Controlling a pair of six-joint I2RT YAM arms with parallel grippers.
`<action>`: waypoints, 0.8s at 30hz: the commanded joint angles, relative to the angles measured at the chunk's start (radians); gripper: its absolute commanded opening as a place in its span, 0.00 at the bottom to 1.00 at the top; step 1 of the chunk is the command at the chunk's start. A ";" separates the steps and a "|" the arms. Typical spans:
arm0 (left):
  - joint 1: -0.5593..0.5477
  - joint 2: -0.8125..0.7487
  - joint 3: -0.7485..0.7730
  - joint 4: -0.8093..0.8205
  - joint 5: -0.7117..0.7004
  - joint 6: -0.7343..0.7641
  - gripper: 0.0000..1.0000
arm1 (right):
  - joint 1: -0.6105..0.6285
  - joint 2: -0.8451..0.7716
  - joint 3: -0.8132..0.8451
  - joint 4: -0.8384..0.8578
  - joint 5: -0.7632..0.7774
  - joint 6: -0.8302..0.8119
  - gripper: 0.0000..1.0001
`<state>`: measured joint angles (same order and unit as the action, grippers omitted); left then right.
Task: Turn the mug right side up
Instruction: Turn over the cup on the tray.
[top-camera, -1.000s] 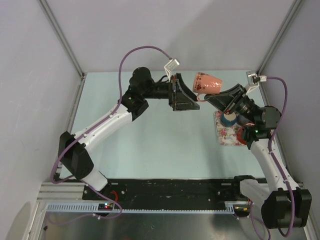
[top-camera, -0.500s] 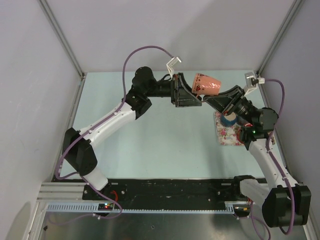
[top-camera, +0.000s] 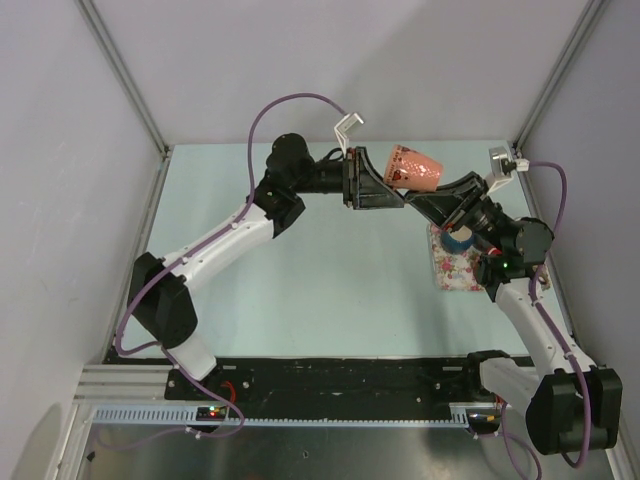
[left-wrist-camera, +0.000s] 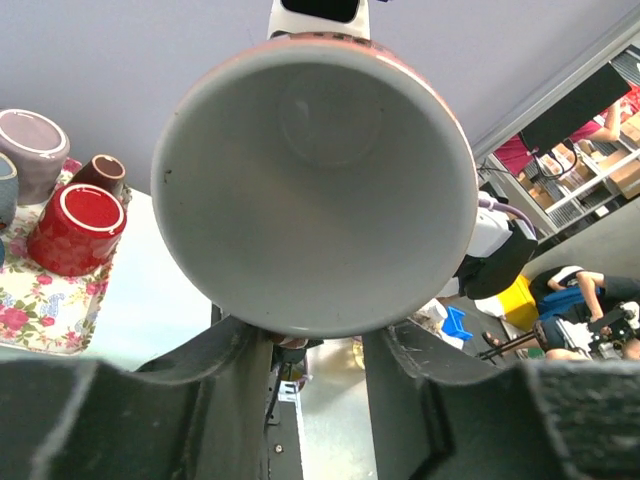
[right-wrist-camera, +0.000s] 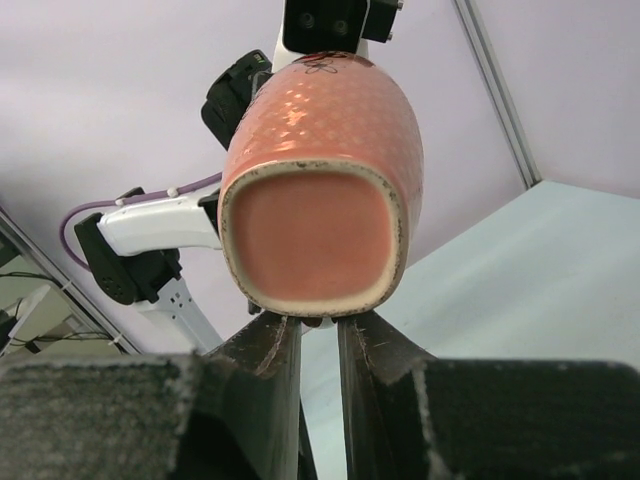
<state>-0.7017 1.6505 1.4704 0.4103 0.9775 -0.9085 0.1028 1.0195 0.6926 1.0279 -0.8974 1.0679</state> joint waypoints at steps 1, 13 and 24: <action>-0.012 -0.015 0.044 0.104 0.025 -0.018 0.37 | 0.017 0.006 -0.016 0.025 -0.024 -0.040 0.00; -0.010 -0.009 0.029 0.113 0.026 -0.033 0.01 | 0.018 0.004 -0.022 0.005 -0.049 -0.102 0.00; -0.001 -0.016 -0.021 0.114 0.001 -0.020 0.00 | -0.001 -0.004 -0.021 -0.004 -0.030 -0.148 0.21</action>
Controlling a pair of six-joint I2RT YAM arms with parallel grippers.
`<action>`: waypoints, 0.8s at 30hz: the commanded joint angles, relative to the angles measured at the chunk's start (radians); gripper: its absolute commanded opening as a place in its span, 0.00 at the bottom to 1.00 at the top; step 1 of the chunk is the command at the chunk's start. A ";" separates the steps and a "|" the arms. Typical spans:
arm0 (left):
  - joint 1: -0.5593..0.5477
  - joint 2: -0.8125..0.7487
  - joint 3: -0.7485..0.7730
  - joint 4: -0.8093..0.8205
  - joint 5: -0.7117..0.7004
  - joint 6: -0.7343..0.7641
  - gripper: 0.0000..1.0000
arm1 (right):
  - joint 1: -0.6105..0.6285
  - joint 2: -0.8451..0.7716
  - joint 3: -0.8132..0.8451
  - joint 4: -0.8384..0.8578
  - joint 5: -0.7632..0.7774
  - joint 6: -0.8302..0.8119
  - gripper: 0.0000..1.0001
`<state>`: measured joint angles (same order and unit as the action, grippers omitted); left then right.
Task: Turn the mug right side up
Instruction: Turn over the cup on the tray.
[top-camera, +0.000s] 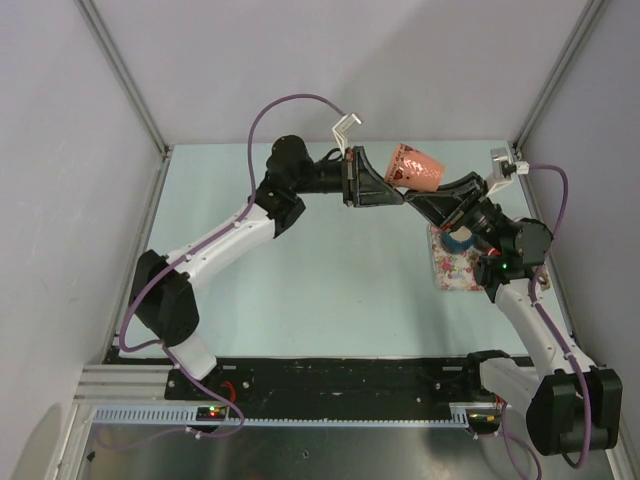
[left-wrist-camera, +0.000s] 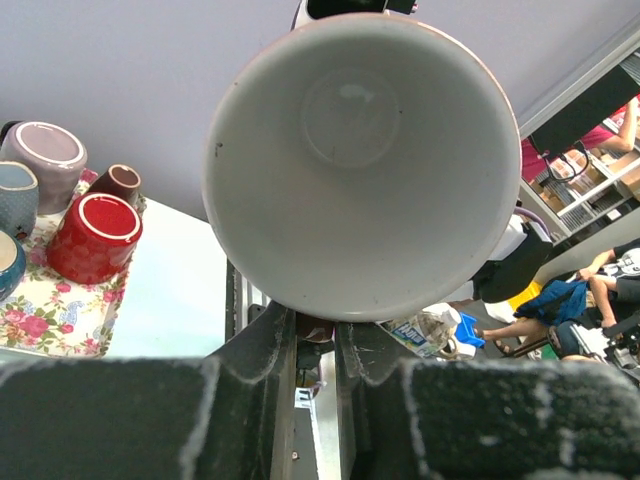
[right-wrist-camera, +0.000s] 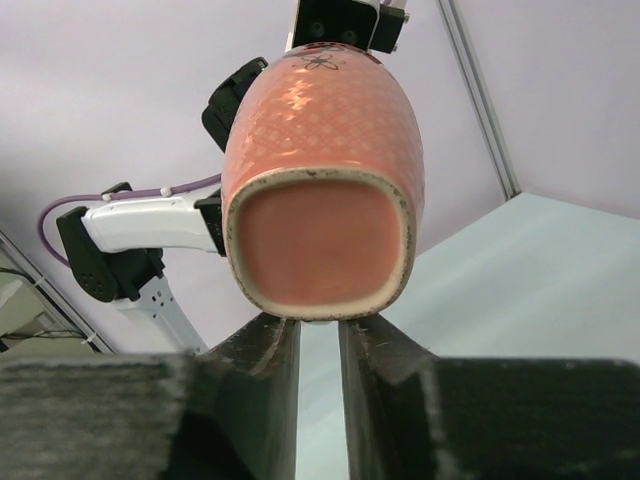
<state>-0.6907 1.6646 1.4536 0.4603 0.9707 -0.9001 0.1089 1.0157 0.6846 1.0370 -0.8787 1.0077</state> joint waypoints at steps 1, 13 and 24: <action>-0.011 -0.034 -0.008 0.063 0.006 -0.027 0.00 | -0.009 -0.001 -0.013 -0.010 -0.048 -0.087 0.28; -0.004 -0.061 -0.035 0.063 -0.012 -0.007 0.00 | -0.021 -0.019 0.002 -0.025 -0.066 -0.105 0.73; 0.050 -0.080 -0.082 0.042 -0.070 0.051 0.00 | -0.036 -0.041 0.085 -0.366 -0.130 -0.377 0.97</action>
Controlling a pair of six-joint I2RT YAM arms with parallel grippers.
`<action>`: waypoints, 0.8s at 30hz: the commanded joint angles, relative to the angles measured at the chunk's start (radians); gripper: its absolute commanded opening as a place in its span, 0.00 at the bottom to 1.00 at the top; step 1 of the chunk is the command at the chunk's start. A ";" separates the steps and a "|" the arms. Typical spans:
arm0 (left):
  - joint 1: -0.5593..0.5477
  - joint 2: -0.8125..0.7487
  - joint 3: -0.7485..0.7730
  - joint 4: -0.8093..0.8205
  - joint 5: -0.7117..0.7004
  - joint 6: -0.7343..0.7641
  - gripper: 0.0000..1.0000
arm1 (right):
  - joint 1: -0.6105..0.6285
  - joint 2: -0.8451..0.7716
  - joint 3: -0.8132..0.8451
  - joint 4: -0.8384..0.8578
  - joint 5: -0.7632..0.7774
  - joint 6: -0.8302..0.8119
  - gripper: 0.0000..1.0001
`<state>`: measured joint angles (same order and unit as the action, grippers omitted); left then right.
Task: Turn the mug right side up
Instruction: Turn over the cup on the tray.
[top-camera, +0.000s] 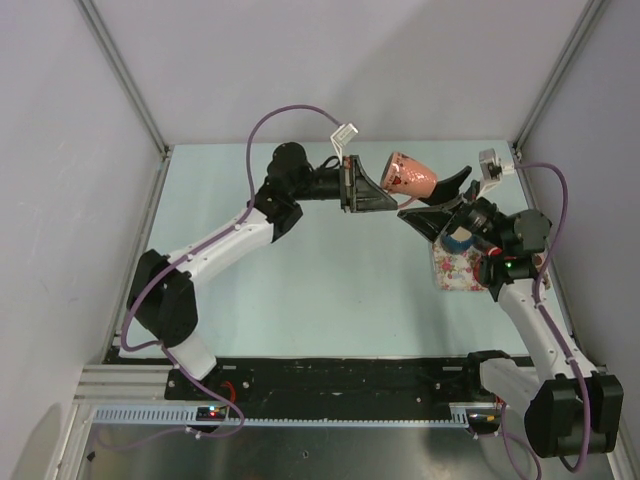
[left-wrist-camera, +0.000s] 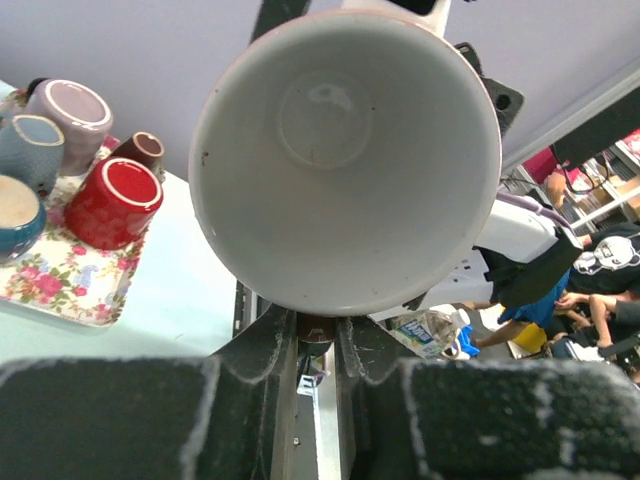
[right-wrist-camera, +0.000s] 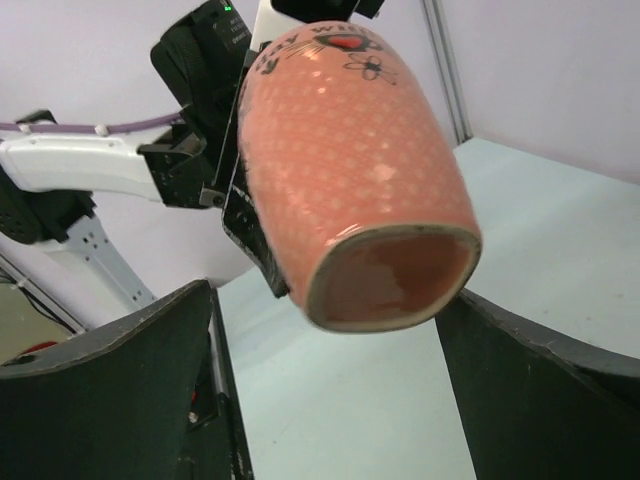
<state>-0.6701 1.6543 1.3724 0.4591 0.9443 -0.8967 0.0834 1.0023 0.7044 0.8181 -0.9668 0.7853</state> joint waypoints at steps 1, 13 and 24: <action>0.035 -0.070 -0.003 0.034 -0.049 0.057 0.00 | -0.014 -0.029 0.071 -0.189 -0.051 -0.190 0.98; 0.090 -0.065 -0.004 -0.128 -0.156 0.209 0.00 | -0.034 -0.084 0.143 -0.724 -0.089 -0.655 0.99; 0.129 -0.028 0.117 -0.540 -0.380 0.553 0.00 | -0.074 -0.234 0.163 -1.160 0.023 -1.013 0.99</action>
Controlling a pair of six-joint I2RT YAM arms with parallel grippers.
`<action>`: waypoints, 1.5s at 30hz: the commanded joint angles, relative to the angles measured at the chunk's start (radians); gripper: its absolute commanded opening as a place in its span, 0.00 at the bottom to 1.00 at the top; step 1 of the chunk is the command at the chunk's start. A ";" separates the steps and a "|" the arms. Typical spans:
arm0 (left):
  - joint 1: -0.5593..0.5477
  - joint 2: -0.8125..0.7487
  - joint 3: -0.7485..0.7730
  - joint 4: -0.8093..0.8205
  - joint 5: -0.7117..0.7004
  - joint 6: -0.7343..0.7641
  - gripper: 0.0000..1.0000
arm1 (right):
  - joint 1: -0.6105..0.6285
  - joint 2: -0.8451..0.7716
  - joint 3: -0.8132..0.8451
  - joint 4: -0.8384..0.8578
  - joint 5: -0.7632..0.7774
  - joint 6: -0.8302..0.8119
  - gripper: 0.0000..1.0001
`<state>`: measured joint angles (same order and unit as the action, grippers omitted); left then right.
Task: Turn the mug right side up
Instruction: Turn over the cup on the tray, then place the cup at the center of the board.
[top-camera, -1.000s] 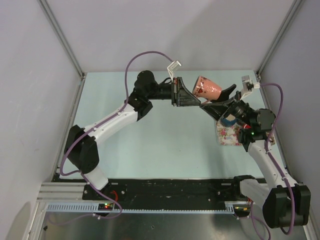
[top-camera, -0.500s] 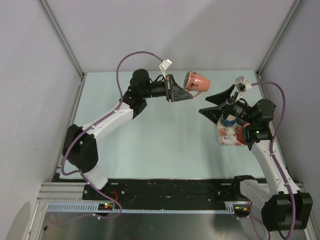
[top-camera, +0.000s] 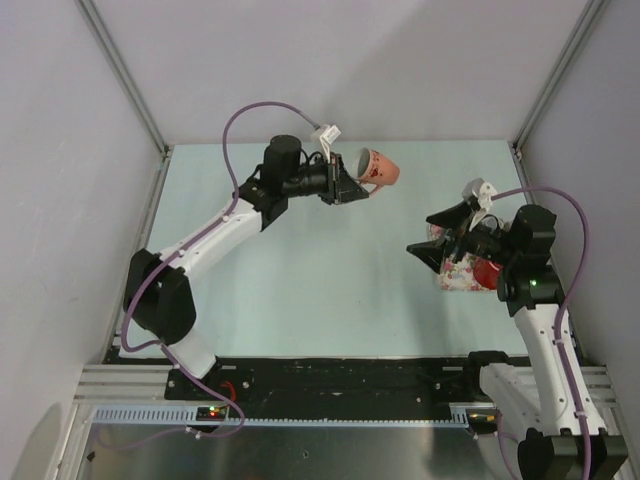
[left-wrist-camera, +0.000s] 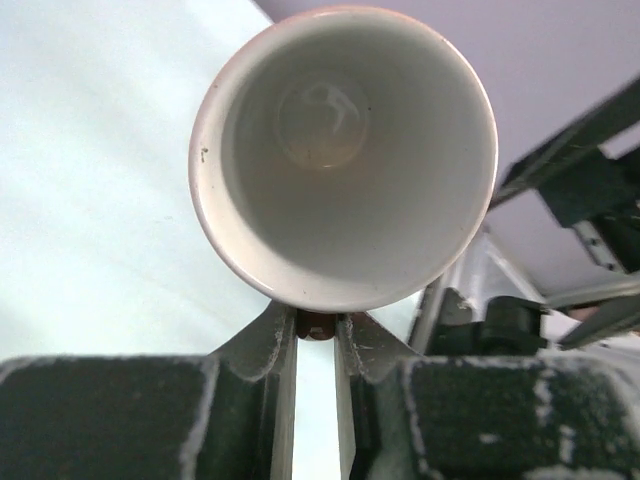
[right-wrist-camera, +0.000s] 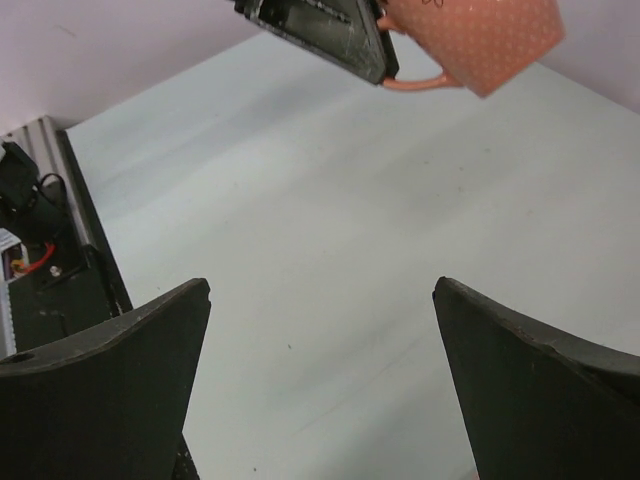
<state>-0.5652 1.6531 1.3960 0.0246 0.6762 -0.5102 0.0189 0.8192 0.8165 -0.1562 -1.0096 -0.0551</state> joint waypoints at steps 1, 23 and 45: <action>0.031 -0.023 0.101 -0.127 -0.132 0.183 0.00 | -0.010 -0.066 0.053 -0.226 0.082 -0.199 1.00; 0.141 0.307 0.409 -0.391 -0.451 0.393 0.00 | -0.093 -0.208 -0.041 -0.338 0.233 -0.329 1.00; 0.200 0.608 0.719 -0.586 -0.640 0.449 0.00 | -0.170 -0.242 -0.091 -0.304 0.226 -0.334 0.99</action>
<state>-0.3794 2.2612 2.0396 -0.5770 0.0738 -0.0834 -0.1459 0.5877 0.7292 -0.4961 -0.7750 -0.3790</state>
